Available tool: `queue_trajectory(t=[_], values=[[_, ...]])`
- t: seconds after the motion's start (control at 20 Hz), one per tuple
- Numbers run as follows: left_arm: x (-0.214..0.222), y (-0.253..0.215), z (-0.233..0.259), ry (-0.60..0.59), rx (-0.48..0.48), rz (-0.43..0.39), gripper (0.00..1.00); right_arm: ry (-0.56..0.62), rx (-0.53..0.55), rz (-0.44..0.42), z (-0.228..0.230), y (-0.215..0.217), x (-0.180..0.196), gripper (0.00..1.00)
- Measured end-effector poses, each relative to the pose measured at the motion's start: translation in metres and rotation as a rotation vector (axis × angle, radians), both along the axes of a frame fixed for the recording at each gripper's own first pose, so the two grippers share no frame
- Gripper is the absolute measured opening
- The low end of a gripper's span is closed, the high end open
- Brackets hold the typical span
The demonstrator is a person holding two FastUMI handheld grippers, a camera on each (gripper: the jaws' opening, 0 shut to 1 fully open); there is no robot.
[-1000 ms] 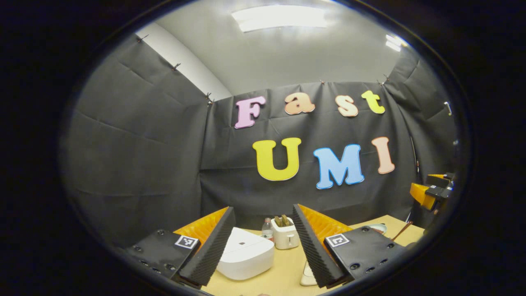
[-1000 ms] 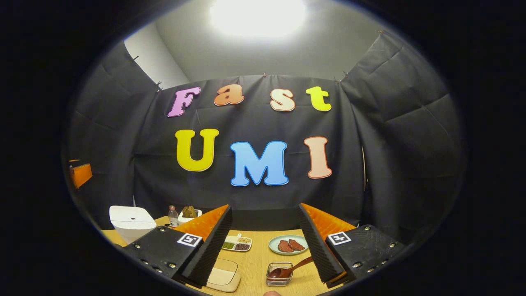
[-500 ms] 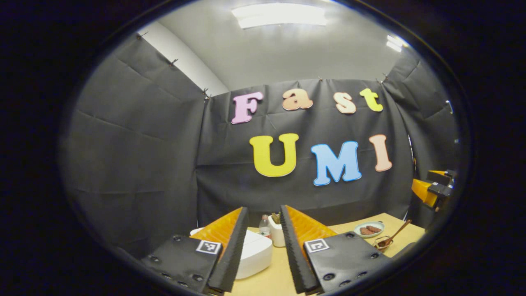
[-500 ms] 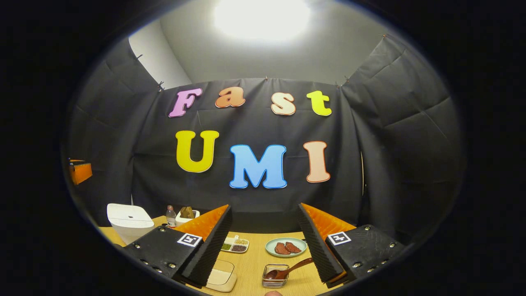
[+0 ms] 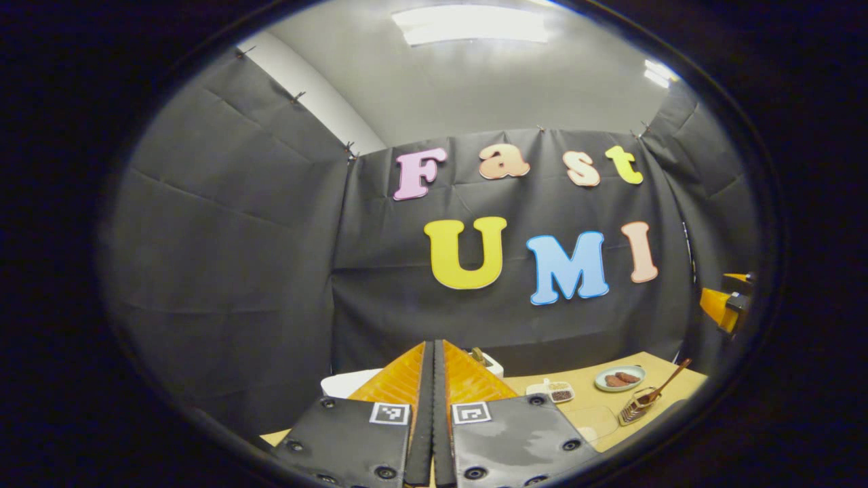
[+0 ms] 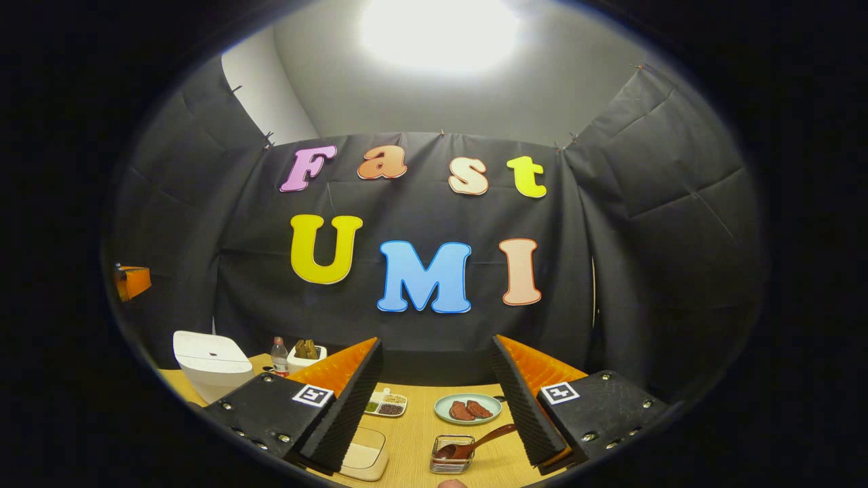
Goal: Close the left gripper, press the button to open the rice cooker; take a wooden spoon from the chopstick holder with the right hand, scoop a spoonful of rice and pour it into the rice cooker, then put the wooden spoon back into the chopstick holder.
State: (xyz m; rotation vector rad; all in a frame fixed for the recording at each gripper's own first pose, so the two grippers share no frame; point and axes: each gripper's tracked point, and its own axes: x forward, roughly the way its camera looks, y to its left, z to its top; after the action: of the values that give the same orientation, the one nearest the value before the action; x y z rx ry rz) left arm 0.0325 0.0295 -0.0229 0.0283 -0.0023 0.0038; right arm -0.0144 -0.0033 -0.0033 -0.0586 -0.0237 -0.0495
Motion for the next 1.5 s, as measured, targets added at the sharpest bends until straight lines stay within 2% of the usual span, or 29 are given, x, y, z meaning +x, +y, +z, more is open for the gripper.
queue_trajectory(t=[0.65,0.7,0.8,0.95,1.0,1.1,1.15,1.2,1.5], values=[[0.118,0.062,-0.078,0.151,-0.071,-0.079,0.09,0.045,-0.026,-0.156,-0.009,-0.004,-0.02,0.95],[0.128,0.063,-0.087,0.168,-0.071,-0.086,0.05,0.049,-0.029,-0.176,-0.01,-0.009,-0.024,0.95],[0.148,0.069,-0.106,0.201,-0.075,-0.088,0.09,0.06,-0.038,-0.208,-0.012,-0.015,-0.03,0.95],[0.168,0.079,-0.136,0.258,-0.079,-0.086,0.09,0.078,-0.053,-0.265,-0.015,-0.03,-0.04,0.95],[0.173,0.082,-0.147,0.283,-0.087,-0.084,0.05,0.084,-0.055,-0.281,-0.016,-0.034,-0.043,0.95],[0.183,0.081,-0.169,0.322,-0.103,-0.085,0.09,0.092,-0.064,-0.309,-0.017,-0.042,-0.049,0.95],[0.186,0.081,-0.181,0.339,-0.098,-0.086,0.05,0.099,-0.069,-0.318,-0.018,-0.045,-0.051,0.95],[0.188,0.083,-0.192,0.359,-0.086,-0.083,0.09,0.103,-0.071,-0.327,-0.019,-0.048,-0.053,0.95],[0.183,0.081,-0.231,0.44,-0.078,-0.081,0.09,0.117,-0.078,-0.345,-0.021,-0.057,-0.058,0.95]])
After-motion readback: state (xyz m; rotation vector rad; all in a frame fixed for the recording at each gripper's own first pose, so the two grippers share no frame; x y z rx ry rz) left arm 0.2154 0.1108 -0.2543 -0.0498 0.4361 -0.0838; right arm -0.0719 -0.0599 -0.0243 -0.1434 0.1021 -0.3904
